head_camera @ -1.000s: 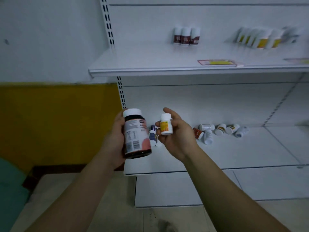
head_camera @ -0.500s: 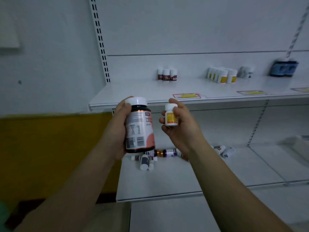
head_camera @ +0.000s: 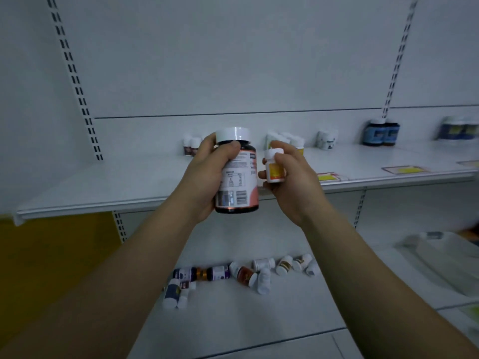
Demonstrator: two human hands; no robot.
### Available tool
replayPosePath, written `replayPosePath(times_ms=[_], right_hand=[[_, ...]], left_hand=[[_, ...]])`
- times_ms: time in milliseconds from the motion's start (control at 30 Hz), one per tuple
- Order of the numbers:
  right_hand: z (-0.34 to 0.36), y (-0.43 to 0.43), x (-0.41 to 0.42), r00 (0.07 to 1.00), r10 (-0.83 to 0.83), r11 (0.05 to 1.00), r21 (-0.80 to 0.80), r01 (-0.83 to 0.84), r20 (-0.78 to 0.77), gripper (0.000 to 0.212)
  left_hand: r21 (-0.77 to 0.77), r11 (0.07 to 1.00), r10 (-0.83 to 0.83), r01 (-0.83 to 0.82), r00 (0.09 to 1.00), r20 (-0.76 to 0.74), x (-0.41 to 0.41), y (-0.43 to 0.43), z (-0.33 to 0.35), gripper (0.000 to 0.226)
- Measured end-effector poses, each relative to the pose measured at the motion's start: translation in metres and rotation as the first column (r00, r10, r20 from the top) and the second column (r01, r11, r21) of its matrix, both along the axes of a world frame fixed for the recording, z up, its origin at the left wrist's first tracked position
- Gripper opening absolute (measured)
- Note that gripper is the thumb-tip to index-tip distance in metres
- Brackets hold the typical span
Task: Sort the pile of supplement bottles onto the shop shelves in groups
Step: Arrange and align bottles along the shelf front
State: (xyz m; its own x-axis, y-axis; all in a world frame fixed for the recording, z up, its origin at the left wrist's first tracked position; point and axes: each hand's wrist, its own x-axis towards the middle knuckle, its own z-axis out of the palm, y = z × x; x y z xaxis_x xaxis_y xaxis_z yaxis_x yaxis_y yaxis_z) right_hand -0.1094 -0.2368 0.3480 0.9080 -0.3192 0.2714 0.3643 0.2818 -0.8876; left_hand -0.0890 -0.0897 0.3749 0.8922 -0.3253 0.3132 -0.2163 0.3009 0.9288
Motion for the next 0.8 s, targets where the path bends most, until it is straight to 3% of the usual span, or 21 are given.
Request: replayPosePath(times_ms=[267, 367, 633, 800], right_hand=[[0.005, -0.073, 0.002, 0.987, -0.133, 0.988, -0.086, 0.125, -0.089, 0.019], [0.013, -0.086, 0.012, 0.967, -0.233, 0.948, -0.247, 0.201, -0.107, 0.018], [0.032, -0.113, 0.057, 0.936, -0.335, 0.652, -0.743, 0.15, -0.105, 0.029], [0.028, -0.131, 0.076, 0.951, -0.293, 0.424, -0.905, 0.037, -0.098, 0.032]], left_hand=[[-0.01, 1.0, 0.016, -0.016, 1.0, 0.018, 0.012, -0.065, 0.002, 0.025], [-0.022, 1.0, 0.008, -0.007, 1.0, 0.022, 0.019, -0.075, 0.005, 0.028], [0.088, 0.974, 0.189, -0.208, 0.965, 0.184, 0.043, -0.094, 0.009, 0.037], [0.169, 0.93, 0.288, -0.328, 0.931, 0.225, 0.052, -0.109, 0.008, 0.029]])
